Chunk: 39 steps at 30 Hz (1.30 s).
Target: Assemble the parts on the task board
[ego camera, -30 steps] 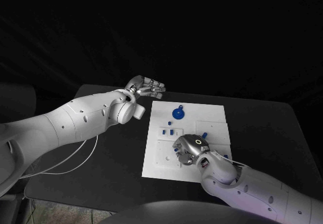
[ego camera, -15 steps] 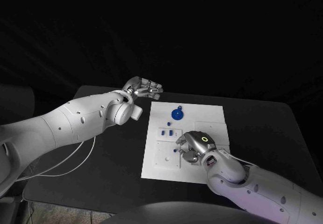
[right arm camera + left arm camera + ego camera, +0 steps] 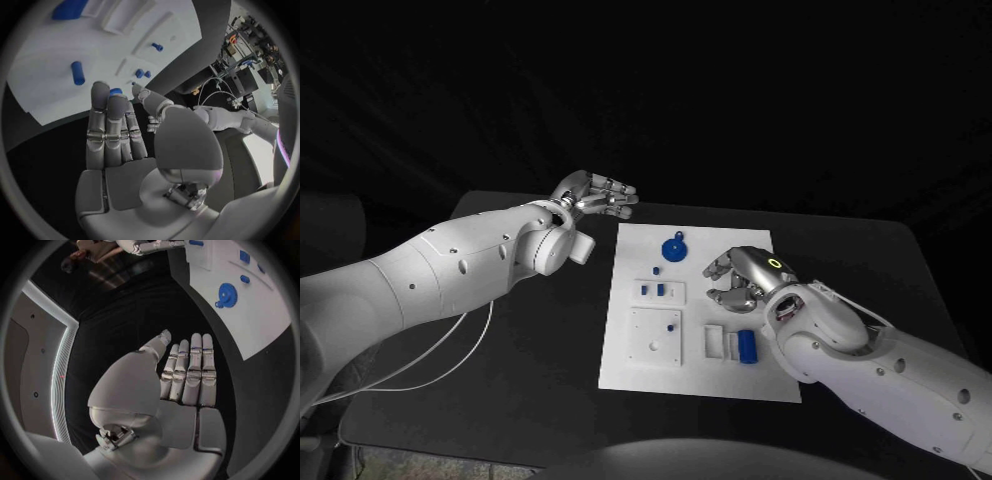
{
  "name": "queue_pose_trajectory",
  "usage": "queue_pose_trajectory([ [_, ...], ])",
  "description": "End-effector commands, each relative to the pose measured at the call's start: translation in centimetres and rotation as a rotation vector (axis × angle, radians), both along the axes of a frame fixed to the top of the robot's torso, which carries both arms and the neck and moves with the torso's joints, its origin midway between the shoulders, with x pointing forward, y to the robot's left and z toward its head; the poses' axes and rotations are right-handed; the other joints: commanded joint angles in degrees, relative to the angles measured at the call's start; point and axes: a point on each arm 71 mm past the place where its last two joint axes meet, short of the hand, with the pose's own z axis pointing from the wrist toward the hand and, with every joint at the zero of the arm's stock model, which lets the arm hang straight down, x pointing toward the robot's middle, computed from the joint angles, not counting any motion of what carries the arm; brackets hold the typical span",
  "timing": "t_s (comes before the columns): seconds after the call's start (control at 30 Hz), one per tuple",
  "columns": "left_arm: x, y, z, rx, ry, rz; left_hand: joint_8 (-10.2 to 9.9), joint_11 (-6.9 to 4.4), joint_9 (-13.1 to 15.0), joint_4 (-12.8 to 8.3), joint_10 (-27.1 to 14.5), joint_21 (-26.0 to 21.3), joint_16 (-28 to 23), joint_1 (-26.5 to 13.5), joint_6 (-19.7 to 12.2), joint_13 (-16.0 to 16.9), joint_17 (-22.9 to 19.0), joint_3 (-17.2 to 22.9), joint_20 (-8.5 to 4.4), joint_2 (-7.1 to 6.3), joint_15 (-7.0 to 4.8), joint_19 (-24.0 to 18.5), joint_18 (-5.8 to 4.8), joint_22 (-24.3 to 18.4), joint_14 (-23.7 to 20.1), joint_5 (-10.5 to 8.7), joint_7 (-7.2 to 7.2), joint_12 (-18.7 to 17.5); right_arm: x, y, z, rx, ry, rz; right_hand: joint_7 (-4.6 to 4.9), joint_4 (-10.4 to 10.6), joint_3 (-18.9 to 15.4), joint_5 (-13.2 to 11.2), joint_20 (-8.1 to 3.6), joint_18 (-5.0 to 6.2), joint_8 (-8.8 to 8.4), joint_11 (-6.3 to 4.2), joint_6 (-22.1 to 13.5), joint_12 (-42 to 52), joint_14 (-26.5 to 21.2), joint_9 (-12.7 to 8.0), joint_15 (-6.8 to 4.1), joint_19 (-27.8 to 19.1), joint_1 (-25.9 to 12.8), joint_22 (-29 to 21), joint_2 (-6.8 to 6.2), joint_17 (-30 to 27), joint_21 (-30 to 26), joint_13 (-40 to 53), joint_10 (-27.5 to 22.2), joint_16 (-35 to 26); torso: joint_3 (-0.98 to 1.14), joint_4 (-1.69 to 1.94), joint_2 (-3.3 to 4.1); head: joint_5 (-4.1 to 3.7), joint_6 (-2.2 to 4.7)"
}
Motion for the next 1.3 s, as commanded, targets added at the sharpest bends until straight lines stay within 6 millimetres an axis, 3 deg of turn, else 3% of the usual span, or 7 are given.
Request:
queue_pose_trajectory([
  [0.03,-0.1,-0.3,0.2,-0.014,-0.01,-0.02,0.0,-0.03,0.0,-0.1,-0.1,0.3,-0.2,0.1,0.3,0.0,0.0,-0.3,-0.05,0.6,0.13,-0.2,-0.44,-0.1,-0.1,0.1,0.14,-0.3,0.6,-0.7,-0.5,-0.033,0.049,0.03,-0.04,0.1,-0.6,-0.4,0.5,0.8,-0.06,-0.02,-0.8,0.2,0.0,-0.1,0.54,2.3,-0.1,-0.3,-0.31,-0.1,0.3,0.1,-0.6,0.4,-0.01,0.13,0.02,-0.27,0.26],
  [0.5,-0.1,-0.2,0.2,-0.014,-0.009,-0.022,0.0,-0.03,0.0,-0.1,-0.1,0.3,-0.2,0.0,0.3,0.0,0.0,-0.3,-0.04,0.58,0.13,-0.2,-0.46,-0.1,-0.1,0.13,0.13,-0.3,2.4,-2.3,-1.6,-0.149,0.119,0.014,-0.59,2.3,-8.0,-1.2,1.56,1.49,-0.08,1.34,-3.5,0.2,-0.2,-0.2,1.61,2.3,1.9,-2.5,-0.1,-0.6,0.8,0.0,-6.0,1.2,-0.07,0.27,0.07,-0.41,0.13],
  [0.7,-0.1,-0.2,0.1,-0.014,-0.007,-0.021,0.0,-0.03,0.0,-0.1,-0.1,0.3,-0.2,-0.1,0.3,0.0,0.0,-0.3,-0.04,0.62,0.14,-0.2,-0.46,-0.2,-0.1,0.1,0.12,-0.2,2.5,-2.4,-2.1,-0.19,0.141,0.012,-0.51,2.4,-8.0,-1.2,1.53,1.42,-0.03,1.19,-3.3,0.2,-0.3,-0.2,1.62,2.3,2.0,-2.7,0.0,-0.7,0.9,-0.1,-5.6,1.2,-0.04,0.23,0.08,-0.38,0.09],
  [0.87,-0.1,-0.1,0.1,-0.013,-0.006,-0.021,0.0,-0.03,0.0,-0.1,-0.1,0.3,-0.2,-0.1,0.3,0.0,0.0,-0.3,-0.04,0.62,0.14,-0.2,-0.46,-0.2,-0.1,0.1,0.12,-0.2,2.6,-2.5,-2.5,-0.217,0.151,0.012,-0.39,2.4,-7.2,-1.2,1.44,1.26,0.01,0.76,-2.8,0.3,-0.3,-0.2,1.44,2.3,1.9,-2.9,0.55,-0.7,1.0,0.0,-4.0,1.2,-0.02,0.2,0.07,-0.34,-0.03],
  [1.0,-0.1,-0.2,0.1,-0.013,-0.006,-0.022,0.0,-0.03,0.0,-0.1,-0.1,0.3,-0.2,-0.1,0.3,0.0,0.0,-0.3,-0.04,0.62,0.14,-0.2,-0.46,-0.2,-0.1,0.1,0.12,-0.2,2.7,-2.5,-2.6,-0.227,0.143,0.007,-0.02,2.2,-4.8,-1.2,1.17,1.05,0.07,0.33,-1.4,0.3,-0.1,-0.2,1.15,2.3,1.8,-2.9,1.31,-0.8,1.2,-0.1,-2.3,1.3,0.02,0.13,0.08,-0.27,-0.13],
  [1.07,-0.1,-0.2,0.1,-0.013,-0.005,-0.022,0.0,-0.03,0.0,-0.1,-0.1,0.3,-0.2,-0.1,0.3,0.0,0.0,-0.3,-0.04,0.62,0.14,-0.2,-0.46,-0.2,-0.1,0.1,0.12,-0.2,2.7,-2.5,-2.5,-0.227,0.136,0.004,0.28,1.7,-1.8,-1.2,0.93,0.79,-0.03,0.09,-0.3,0.1,0.0,-0.2,0.95,2.3,1.1,-2.8,1.17,-0.8,1.5,-0.1,-1.1,1.3,0.04,0.14,0.08,-0.29,-0.14],
  [1.3,-0.1,-0.1,0.1,-0.012,-0.004,-0.021,0.0,-0.04,0.0,0.0,-0.1,0.4,-0.2,-0.1,0.4,0.0,0.0,-0.3,-0.05,0.73,0.13,-0.2,-0.46,-0.3,-0.1,0.12,0.09,-0.3,2.7,-2.4,-2.5,-0.225,0.122,-0.001,0.58,1.1,1.0,-1.2,0.71,0.59,0.06,-0.27,1.4,0.2,0.1,-0.1,0.78,2.3,0.6,-2.6,2.01,-0.8,2.1,-0.1,0.4,1.4,0.03,0.15,0.07,-0.37,-0.22],
])
